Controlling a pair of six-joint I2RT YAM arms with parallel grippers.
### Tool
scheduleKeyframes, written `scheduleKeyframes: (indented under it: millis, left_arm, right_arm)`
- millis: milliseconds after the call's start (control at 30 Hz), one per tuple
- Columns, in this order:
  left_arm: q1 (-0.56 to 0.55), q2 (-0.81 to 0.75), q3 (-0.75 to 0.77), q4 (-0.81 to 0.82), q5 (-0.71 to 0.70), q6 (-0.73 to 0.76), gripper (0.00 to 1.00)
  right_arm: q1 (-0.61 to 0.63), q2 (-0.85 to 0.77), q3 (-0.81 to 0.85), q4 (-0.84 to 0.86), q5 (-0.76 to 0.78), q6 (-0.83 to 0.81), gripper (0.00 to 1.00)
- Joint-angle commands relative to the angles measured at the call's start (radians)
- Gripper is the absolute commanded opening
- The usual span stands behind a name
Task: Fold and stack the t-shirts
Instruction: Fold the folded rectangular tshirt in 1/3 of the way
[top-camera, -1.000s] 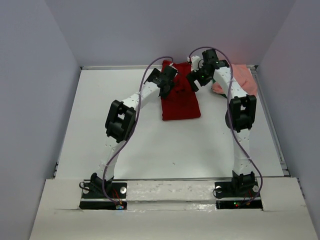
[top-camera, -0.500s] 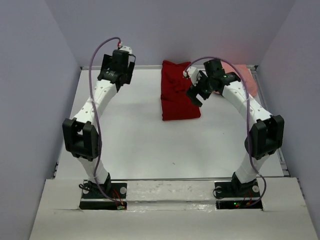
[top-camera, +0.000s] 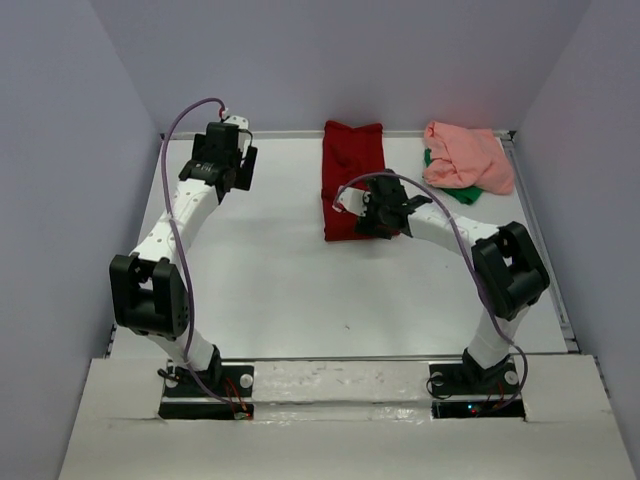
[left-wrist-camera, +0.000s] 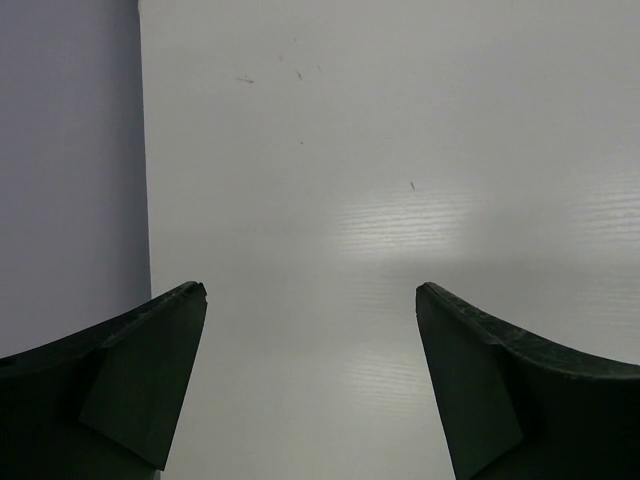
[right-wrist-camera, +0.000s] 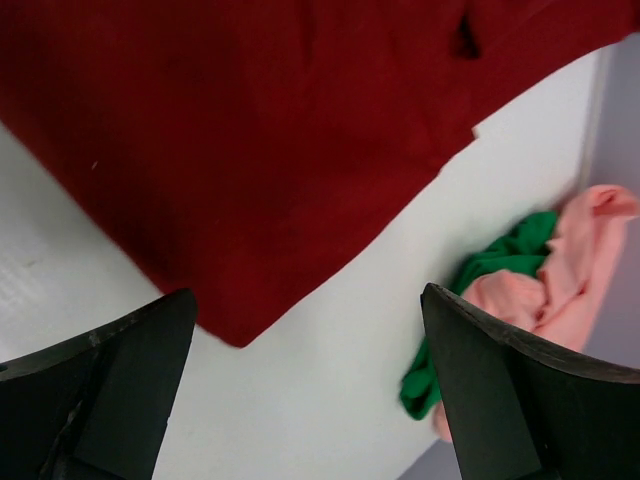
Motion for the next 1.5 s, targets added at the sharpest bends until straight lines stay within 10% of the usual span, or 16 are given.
scheduleKeyframes:
  millis: [0, 800, 1467]
  left_arm:
    - [0.007, -0.046, -0.003, 0.054, -0.001, 0.007, 0.99]
    - [0.005, -0.060, -0.024, 0.071, 0.080, -0.007, 0.99]
    - [-0.010, -0.040, 0.003, 0.042, 0.138, -0.007, 0.99]
  right_arm:
    - [0.104, 0.026, -0.044, 0.313, 0.173, -0.157, 1.00]
    - [0.295, 0.210, -0.040, 0.692, 0.361, -0.471, 1.00]
    - [0.316, 0.222, 0.097, 0.450, 0.383, -0.295, 1.00]
